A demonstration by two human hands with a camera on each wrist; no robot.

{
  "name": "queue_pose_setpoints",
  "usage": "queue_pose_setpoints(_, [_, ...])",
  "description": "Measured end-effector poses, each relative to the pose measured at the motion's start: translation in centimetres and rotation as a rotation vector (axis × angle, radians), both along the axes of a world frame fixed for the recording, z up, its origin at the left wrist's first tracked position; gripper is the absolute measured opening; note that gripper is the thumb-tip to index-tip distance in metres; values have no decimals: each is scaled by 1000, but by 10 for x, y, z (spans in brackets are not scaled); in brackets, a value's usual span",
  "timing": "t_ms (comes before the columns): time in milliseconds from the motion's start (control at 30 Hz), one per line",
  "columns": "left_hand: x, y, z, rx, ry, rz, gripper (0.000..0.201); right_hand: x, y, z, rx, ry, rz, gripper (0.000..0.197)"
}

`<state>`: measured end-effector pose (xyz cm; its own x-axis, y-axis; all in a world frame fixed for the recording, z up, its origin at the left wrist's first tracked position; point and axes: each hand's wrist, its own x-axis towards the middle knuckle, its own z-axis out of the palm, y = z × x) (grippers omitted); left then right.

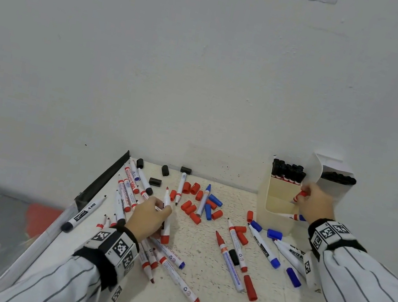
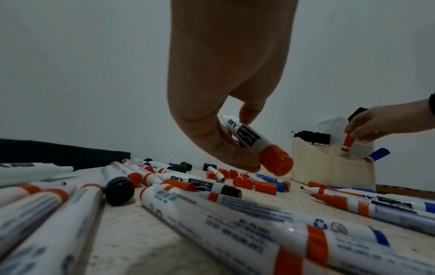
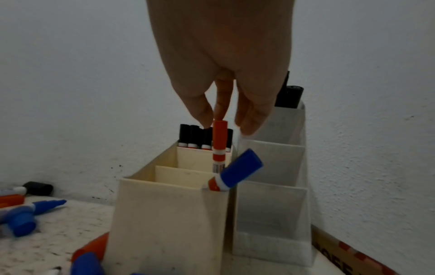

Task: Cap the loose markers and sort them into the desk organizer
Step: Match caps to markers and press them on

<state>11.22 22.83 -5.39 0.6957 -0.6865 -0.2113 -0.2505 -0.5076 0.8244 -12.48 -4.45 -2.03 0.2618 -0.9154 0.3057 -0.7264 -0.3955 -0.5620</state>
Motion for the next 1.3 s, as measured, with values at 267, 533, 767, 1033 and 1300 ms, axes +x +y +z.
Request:
queue_pose_setpoints(267, [-2,8,2,-17,62,12,20,30,53,15,158,193,300,9])
queue_pose_setpoints(533, [-10,11,-8,34,0,-22,22,19,109,-18,939,853,431,43])
queue_pose_setpoints(767, [-16,9,-18,69,-62,-84,21,17,114,-22,856,769,386,23])
queue_pose_setpoints(1033, [-15,7,-24,55,-47,-86,21,31,103,-45,320,610,399,32])
queue_pose_setpoints(1300, [-11,12,-24,39,-12,-127,23,39,101,-58,265,399,268,11])
